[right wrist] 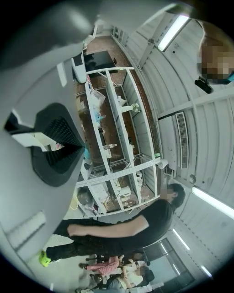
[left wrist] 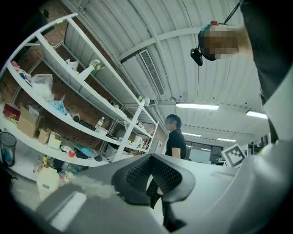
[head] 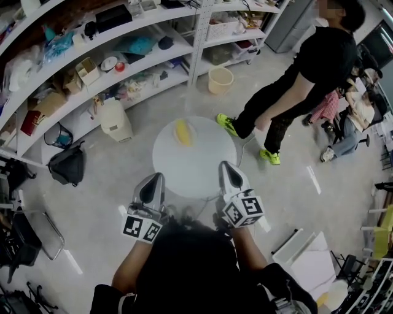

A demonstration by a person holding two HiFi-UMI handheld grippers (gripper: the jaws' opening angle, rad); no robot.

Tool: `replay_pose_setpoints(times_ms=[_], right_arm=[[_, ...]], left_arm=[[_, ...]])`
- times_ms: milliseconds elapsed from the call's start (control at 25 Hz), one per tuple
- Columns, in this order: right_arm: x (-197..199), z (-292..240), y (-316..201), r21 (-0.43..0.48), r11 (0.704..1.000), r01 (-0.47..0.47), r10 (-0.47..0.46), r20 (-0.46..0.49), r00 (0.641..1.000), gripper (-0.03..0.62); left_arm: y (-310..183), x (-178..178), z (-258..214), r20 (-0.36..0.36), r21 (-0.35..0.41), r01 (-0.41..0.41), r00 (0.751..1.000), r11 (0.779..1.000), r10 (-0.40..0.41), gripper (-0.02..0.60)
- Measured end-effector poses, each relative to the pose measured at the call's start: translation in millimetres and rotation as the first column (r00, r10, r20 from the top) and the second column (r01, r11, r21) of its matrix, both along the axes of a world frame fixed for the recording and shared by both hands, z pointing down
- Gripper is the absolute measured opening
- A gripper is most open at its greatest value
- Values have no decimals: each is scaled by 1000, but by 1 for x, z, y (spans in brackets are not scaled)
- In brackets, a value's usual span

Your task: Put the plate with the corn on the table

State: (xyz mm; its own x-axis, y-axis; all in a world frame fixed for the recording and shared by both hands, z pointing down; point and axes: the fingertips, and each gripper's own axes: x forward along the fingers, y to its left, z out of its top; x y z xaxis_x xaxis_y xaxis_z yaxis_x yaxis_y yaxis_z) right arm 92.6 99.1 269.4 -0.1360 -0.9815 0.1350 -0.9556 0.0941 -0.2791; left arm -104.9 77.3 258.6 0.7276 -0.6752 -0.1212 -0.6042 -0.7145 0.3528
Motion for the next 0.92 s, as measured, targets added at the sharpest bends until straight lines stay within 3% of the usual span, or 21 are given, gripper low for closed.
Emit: replay_pose_setpoints(times_ms=[920], right_arm=[[1,0,-1,19,999,31,-32,28,999,8]], left_arm=[[1,8,0,4,8,-11,1000,1000,11,2]])
